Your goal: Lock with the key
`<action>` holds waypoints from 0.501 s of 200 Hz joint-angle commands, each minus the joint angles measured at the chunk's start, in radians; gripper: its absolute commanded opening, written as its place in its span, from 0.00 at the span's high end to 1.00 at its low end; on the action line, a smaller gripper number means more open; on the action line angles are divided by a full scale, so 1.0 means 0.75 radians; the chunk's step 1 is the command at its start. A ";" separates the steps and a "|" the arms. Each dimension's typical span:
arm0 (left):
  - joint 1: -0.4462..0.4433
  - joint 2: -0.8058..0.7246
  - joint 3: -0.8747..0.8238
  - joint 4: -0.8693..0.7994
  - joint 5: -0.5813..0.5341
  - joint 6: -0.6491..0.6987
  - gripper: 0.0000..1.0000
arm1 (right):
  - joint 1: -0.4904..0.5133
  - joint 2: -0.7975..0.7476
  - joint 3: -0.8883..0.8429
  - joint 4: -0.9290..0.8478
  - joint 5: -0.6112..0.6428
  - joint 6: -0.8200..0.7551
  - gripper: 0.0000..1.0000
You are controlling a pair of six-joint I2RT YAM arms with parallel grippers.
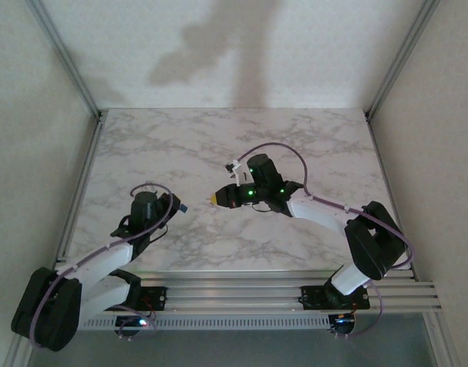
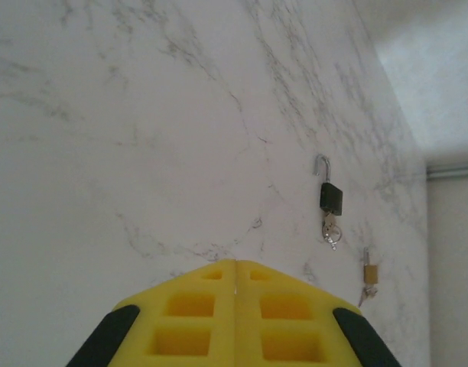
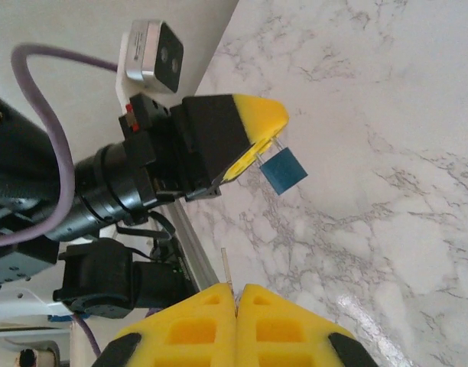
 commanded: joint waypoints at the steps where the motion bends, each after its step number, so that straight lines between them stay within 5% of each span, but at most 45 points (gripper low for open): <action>1: 0.028 0.076 0.095 -0.078 0.088 0.187 1.00 | -0.004 -0.029 -0.021 0.005 0.022 -0.042 1.00; 100: 0.071 0.472 0.278 -0.075 0.156 0.326 1.00 | -0.005 -0.063 -0.062 0.085 -0.031 -0.038 1.00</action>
